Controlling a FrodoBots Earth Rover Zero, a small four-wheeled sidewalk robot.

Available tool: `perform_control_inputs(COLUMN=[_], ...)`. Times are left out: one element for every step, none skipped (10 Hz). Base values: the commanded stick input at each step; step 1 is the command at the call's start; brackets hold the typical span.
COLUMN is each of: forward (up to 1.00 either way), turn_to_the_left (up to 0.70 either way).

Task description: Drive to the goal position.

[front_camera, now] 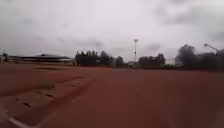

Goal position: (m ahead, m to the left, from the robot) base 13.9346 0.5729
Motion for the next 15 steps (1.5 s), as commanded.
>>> perform_control_inputs(forward=[0.50, 0.50, 0.50, 0.50, 0.50, 0.50, 0.50, 0.50, 0.50, 0.50, 0.50, 0.50, 0.50, 0.50, 0.50], turn_to_the_left=[0.00, 0.00, 0.00, 0.00, 0.00, 0.00, 0.00, 0.00, 0.00, 0.00, 0.00, 0.00, 0.00, 0.00, 0.00])
